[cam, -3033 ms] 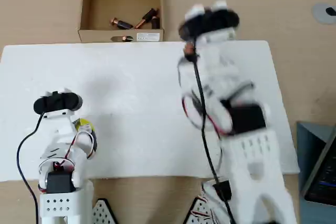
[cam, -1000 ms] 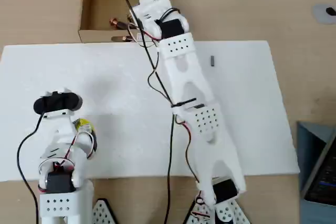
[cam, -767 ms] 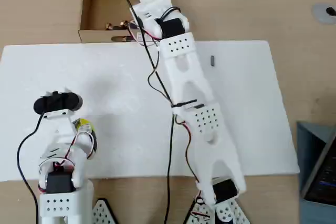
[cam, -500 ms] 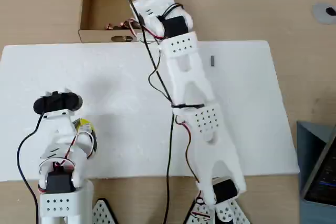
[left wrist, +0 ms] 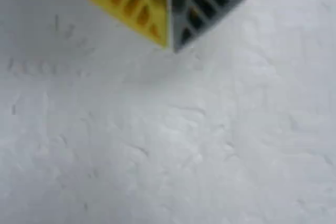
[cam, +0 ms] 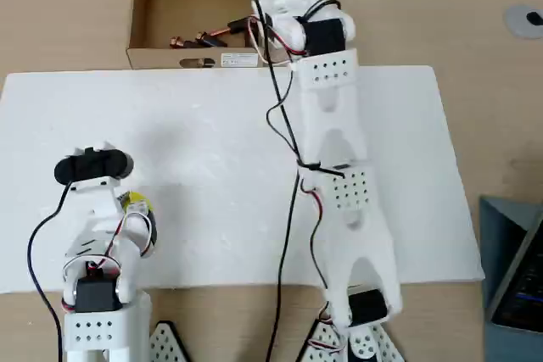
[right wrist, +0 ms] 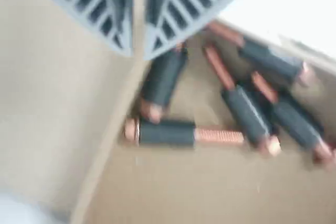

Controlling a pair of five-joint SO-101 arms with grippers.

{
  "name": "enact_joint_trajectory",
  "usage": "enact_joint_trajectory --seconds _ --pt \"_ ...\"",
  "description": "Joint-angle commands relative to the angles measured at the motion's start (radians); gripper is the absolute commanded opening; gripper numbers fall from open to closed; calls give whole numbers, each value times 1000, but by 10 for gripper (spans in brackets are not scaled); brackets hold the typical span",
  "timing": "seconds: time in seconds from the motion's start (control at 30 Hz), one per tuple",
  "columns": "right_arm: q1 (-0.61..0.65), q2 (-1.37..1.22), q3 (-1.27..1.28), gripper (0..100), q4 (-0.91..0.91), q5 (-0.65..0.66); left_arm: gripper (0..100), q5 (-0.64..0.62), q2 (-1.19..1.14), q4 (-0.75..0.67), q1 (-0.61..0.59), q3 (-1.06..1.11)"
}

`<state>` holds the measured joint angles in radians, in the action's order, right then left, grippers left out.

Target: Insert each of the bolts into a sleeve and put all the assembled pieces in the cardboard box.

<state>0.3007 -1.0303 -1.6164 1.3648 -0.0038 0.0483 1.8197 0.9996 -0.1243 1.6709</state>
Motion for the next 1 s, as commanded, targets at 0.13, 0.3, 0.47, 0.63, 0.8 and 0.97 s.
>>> enact_joint_trajectory --seconds 0.13,0.3,0.47,0.63,0.8,0.97 --pt "-21 225 -50 9 229 2 0 6 4 -6 -2 -6" --pt "-22 320 -50 9 382 0 0 6 4 -6 -2 -6" --pt "-41 403 -50 9 423 -2 0 6 4 -6 -2 -6" --pt "-101 455 -31 9 423 2 0 6 4 -6 -2 -6" --pt "-188 572 105 9 425 5 0 6 4 -6 -2 -6" --pt "-265 806 438 9 425 5 0 6 4 -6 -2 -6"
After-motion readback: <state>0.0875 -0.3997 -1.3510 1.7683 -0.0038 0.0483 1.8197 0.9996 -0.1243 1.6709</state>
